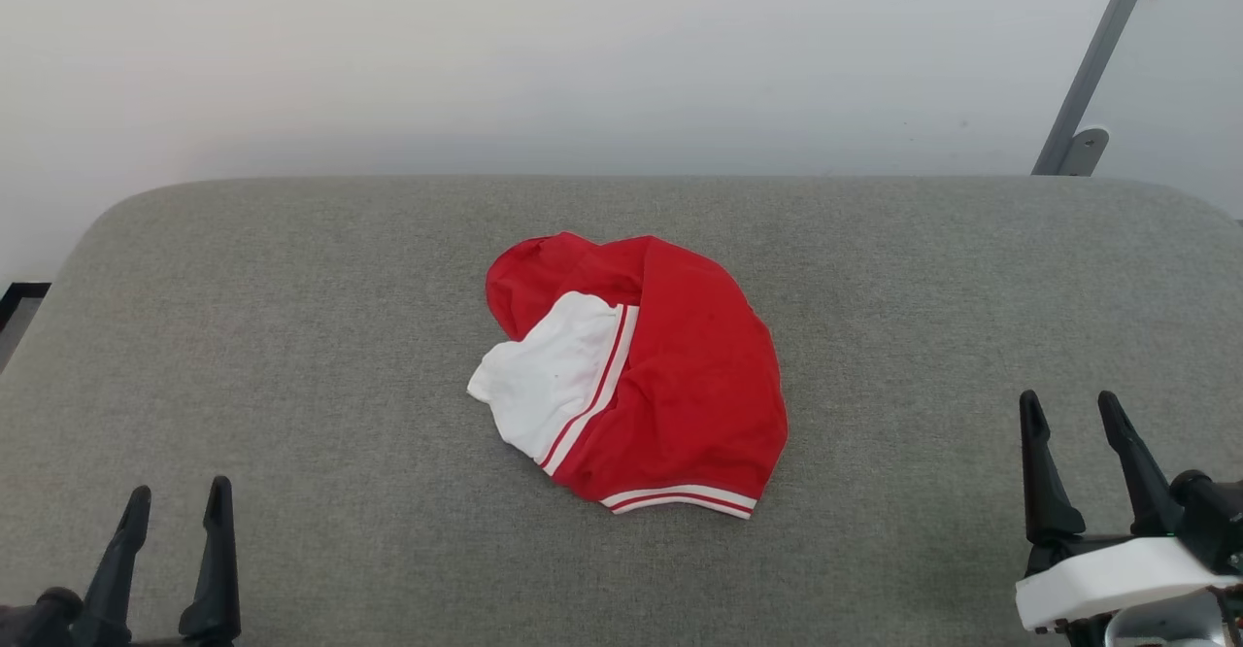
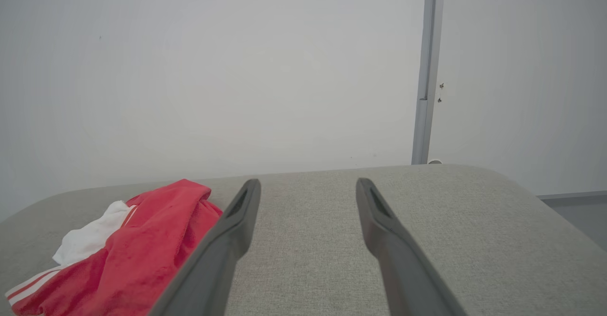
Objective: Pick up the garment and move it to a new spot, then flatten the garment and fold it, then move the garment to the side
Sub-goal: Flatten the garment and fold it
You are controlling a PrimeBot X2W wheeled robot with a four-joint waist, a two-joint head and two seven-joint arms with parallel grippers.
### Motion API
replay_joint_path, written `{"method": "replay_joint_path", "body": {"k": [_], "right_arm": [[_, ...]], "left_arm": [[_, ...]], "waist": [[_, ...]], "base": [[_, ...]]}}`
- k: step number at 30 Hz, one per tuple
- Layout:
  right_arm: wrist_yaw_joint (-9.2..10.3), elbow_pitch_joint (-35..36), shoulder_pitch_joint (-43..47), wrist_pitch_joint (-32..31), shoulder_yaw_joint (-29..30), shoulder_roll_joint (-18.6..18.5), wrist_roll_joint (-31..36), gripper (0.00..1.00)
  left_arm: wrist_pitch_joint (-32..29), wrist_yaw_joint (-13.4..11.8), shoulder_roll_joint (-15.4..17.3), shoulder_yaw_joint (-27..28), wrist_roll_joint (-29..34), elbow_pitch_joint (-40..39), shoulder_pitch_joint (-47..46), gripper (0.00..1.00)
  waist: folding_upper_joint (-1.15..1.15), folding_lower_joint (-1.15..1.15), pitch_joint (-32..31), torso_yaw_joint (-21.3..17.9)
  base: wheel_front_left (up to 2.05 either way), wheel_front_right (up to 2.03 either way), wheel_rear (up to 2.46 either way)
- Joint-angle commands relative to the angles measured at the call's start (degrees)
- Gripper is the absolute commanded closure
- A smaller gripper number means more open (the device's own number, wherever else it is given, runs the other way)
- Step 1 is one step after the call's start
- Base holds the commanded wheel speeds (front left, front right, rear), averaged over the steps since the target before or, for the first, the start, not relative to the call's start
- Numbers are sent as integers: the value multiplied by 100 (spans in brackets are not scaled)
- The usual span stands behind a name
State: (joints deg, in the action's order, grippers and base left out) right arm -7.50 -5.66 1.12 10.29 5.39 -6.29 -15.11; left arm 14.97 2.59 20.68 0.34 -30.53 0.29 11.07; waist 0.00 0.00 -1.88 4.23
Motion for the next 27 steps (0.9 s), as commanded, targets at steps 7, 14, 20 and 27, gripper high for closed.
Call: {"method": "replay_joint_path", "body": {"k": [7,14,20,27], "right_arm": [[2,-90,99,86,-9,55,-20,0],[2,-155,173,135,30,110,-38,0],[2,-215,218,162,89,141,-36,0],[2,-272,281,185,130,168,-38,0]], "left_arm": [[29,271,-251,272,327,151,-7,0],[29,417,-428,355,509,225,-82,0],[29,465,-538,396,566,267,-127,0],[29,493,-605,438,609,291,-163,0]], "waist": [[0,0,-5,2],[0,0,-18,10],[0,0,-22,4],[0,0,-31,-26]], "base": [[0,0,0],[0,0,0],[0,0,0],[0,0,0]]}}
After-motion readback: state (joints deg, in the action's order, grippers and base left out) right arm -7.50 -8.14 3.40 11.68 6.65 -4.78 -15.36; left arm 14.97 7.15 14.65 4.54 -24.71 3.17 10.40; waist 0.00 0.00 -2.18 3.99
